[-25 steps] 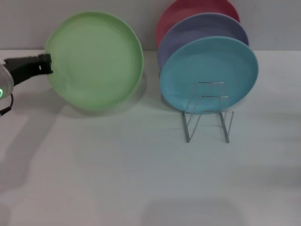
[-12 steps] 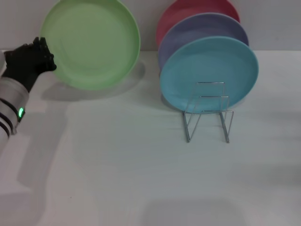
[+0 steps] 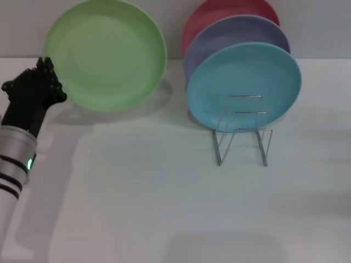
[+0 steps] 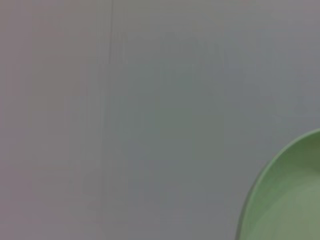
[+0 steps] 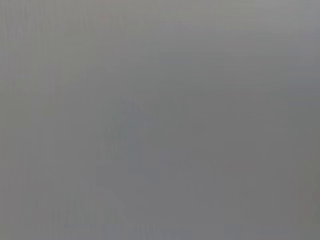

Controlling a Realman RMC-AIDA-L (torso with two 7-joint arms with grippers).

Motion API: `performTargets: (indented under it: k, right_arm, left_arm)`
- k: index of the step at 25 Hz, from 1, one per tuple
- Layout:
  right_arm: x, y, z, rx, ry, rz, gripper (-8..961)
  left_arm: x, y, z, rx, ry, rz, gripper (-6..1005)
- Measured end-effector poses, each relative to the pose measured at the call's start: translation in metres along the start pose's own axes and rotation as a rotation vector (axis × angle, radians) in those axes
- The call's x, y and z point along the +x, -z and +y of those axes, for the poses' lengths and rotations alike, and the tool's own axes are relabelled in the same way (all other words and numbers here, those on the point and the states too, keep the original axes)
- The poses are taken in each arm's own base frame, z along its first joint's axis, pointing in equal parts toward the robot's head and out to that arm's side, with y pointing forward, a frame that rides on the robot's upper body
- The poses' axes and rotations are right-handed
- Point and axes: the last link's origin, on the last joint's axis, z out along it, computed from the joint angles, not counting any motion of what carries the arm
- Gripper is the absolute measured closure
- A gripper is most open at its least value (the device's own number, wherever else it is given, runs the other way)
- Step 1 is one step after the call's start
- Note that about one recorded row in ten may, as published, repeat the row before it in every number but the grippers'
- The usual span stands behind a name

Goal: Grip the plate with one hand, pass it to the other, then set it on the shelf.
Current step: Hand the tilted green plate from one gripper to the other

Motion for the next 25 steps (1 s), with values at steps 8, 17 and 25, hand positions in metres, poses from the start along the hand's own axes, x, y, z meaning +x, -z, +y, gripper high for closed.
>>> performTargets:
  k: [8,17,25]
  right_arm:
    - [-0.002,-0.005,0.002,-0.014,0.002,-0.006,309]
    - [0.000,-0.007,0.004,-0.037,0.008,0.008,310]
    - [0.007,0.012,0.016,-0.138,0.004,0.045,310]
  left_arm:
    - [-0.018,0.028,0.000,-0.063,0.101,0.033,968]
    - [-0.024,0.045,0.000,-0.121,0.128,0.061,967]
    - [-0.029,0.056,0.017,-0.190,0.050,0.059,967]
